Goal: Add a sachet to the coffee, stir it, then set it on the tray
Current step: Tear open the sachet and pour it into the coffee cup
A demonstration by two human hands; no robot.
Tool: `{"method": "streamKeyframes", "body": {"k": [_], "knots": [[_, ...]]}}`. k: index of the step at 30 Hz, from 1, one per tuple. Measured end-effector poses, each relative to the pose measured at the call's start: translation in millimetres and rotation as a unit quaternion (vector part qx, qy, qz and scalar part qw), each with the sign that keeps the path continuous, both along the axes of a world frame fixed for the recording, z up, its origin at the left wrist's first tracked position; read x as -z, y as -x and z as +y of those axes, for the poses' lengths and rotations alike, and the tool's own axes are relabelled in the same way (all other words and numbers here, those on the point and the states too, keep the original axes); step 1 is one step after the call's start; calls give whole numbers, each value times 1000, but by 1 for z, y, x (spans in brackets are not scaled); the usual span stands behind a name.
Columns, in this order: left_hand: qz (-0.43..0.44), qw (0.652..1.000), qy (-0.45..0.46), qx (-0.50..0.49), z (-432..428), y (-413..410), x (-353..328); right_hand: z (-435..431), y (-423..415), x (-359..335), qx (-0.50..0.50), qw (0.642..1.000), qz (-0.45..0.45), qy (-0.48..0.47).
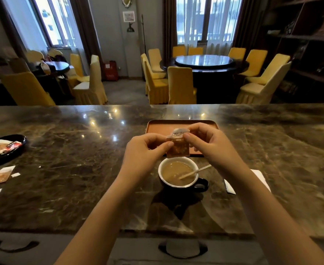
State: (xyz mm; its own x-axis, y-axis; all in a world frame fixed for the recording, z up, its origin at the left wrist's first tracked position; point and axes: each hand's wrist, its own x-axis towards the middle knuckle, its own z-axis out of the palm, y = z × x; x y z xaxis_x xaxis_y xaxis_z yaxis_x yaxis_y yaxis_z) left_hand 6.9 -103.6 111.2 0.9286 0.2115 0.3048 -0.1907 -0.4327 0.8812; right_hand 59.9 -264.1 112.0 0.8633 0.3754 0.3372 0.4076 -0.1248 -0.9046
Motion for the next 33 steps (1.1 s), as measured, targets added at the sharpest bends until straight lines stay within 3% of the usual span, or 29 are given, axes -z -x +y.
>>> {"method": "streamKeyframes", "body": {"k": [3,6,11,24,27,33], "knots": [[-14,1000,-19,-9,6,3,-2,3,3,-4,12,999,-45,21],[-8,1000,21,1,11,7,-3,5,6,-5,-14,998,-46,43],[11,997,67,31,16,9,2,16,6,-1,72,977,-160,117],[1,999,-6,46,28,-7,2,19,4,1,12,991,-110,73],[19,1000,-1,22,36,-10,11,6,-1,9,74,985,-118,103],[91,995,1,-45,66,-14,53,-39,-17,47,265,931,-103,227]]}}
